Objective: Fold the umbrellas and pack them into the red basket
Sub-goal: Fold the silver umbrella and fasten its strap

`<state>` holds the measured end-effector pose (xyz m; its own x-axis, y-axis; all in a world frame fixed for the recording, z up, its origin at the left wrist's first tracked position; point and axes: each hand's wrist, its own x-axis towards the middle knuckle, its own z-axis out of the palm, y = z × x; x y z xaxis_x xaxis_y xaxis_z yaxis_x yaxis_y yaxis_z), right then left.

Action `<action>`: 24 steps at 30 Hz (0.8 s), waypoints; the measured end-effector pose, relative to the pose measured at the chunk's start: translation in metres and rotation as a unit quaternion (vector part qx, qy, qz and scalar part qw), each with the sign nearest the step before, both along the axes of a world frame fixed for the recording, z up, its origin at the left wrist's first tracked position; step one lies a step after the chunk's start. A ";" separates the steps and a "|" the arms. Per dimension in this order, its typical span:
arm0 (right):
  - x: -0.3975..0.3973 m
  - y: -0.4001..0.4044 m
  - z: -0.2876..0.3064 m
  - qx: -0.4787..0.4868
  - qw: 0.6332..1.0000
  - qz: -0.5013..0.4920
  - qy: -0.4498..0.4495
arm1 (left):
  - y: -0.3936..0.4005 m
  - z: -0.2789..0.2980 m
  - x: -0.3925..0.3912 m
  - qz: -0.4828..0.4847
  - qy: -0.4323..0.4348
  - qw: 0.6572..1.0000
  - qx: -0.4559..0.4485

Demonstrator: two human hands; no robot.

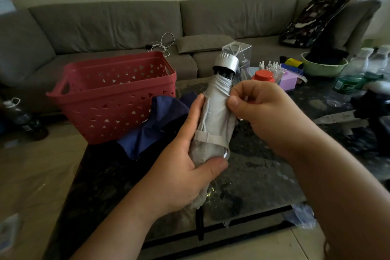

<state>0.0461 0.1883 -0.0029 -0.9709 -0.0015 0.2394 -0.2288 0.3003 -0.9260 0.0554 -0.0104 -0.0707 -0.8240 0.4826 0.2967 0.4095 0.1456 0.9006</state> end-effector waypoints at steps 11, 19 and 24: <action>0.003 -0.024 -0.019 0.005 0.990 -0.094 0.104 | -0.001 -0.003 -0.006 0.062 -0.061 0.994 0.068; 0.016 -0.043 -0.023 0.288 0.957 -0.002 0.033 | 0.002 -0.007 -0.012 0.098 -0.033 0.989 0.106; 0.015 -0.026 -0.010 0.024 0.993 0.096 -0.061 | -0.007 -0.004 -0.013 0.115 -0.057 0.986 0.109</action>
